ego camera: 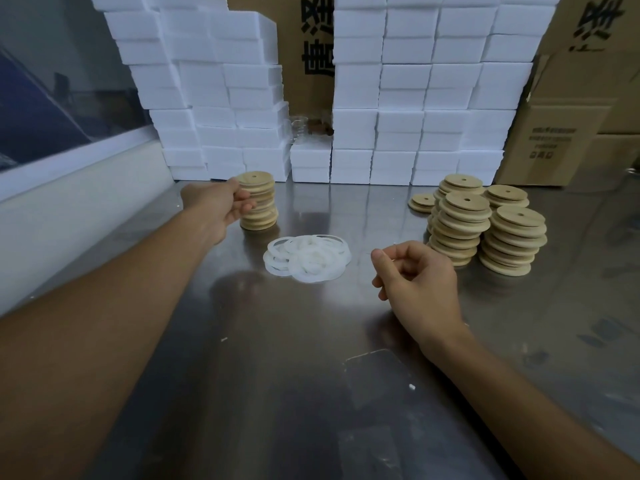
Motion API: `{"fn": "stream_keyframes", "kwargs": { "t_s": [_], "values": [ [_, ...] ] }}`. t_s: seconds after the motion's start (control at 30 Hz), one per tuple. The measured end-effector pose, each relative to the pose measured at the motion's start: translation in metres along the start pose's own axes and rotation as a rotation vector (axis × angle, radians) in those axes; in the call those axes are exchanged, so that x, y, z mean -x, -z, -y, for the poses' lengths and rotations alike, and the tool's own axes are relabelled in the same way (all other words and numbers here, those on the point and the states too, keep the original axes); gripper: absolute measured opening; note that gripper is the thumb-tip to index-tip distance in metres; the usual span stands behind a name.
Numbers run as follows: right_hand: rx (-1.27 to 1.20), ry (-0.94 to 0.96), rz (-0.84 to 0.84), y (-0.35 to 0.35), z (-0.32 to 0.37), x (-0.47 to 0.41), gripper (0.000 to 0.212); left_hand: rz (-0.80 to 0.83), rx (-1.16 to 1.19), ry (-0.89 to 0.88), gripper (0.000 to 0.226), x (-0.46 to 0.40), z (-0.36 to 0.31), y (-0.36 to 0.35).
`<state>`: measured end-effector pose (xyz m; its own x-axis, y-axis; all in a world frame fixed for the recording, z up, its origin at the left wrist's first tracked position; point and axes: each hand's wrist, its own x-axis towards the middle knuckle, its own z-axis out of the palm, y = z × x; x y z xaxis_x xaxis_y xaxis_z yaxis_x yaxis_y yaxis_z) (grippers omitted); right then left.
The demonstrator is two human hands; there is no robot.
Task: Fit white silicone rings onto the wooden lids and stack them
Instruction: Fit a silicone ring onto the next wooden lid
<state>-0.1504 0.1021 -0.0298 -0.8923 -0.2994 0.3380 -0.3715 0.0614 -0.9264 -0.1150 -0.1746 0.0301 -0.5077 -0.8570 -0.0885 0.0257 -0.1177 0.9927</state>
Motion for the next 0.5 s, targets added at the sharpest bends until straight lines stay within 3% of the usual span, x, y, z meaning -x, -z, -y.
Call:
{"fn": "stream_keyframes", "kwargs": {
  "t_s": [0.17, 0.37, 0.5],
  "values": [
    [0.001, 0.013, 0.001, -0.001, -0.001, -0.001, 0.013, -0.223, -0.16, -0.142, 0.013, 0.014, 0.014, 0.0],
    [0.038, 0.072, -0.105, 0.0, -0.003, -0.005, 0.014, -0.087, -0.468, -0.457, 0.023, 0.059, 0.066, -0.011],
    [0.239, 0.285, -0.251, 0.007, -0.007, -0.015, 0.005, 0.048, -0.761, -0.767, 0.019, 0.088, 0.072, -0.013]
  ]
}}
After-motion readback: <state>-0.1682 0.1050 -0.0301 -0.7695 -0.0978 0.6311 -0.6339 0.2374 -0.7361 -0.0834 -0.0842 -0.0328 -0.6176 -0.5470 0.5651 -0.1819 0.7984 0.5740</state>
